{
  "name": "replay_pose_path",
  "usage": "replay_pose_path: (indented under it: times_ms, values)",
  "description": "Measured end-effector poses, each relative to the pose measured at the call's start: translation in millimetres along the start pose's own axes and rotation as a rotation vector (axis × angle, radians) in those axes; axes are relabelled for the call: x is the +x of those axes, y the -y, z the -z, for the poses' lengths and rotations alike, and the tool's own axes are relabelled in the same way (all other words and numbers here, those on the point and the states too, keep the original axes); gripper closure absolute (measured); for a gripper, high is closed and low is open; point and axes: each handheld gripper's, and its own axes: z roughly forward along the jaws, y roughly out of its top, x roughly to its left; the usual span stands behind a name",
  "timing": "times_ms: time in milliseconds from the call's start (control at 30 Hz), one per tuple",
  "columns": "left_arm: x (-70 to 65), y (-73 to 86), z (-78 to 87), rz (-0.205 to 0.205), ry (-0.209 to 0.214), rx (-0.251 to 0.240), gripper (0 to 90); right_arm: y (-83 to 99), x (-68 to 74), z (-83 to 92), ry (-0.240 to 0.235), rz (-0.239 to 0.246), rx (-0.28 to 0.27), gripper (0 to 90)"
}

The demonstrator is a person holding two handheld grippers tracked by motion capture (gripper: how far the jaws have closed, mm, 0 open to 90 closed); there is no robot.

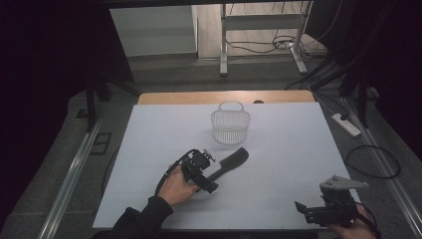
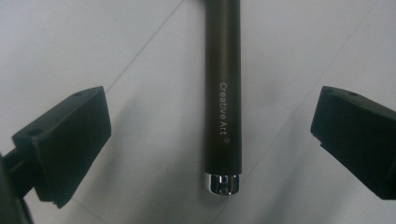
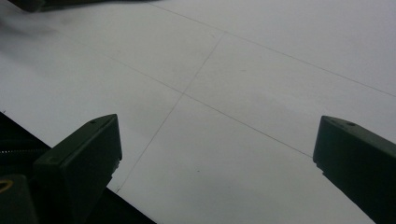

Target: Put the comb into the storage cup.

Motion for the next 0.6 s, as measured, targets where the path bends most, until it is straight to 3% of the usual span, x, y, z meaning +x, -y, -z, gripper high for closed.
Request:
replay_pose_path:
  times_ms: [333,600]
  values:
    - [-6.3,0.9,-15.1,-0.038,-0.052,0.056,0.0,0.0,0.0,0.0,-0.001,0.0,0.0,1.5]
    - [-7.8,-0.6,-15.4,-0.026,-0.058,0.072,0.0,0.0,0.2,0.0,-0.002,0.002,0.0,1.5]
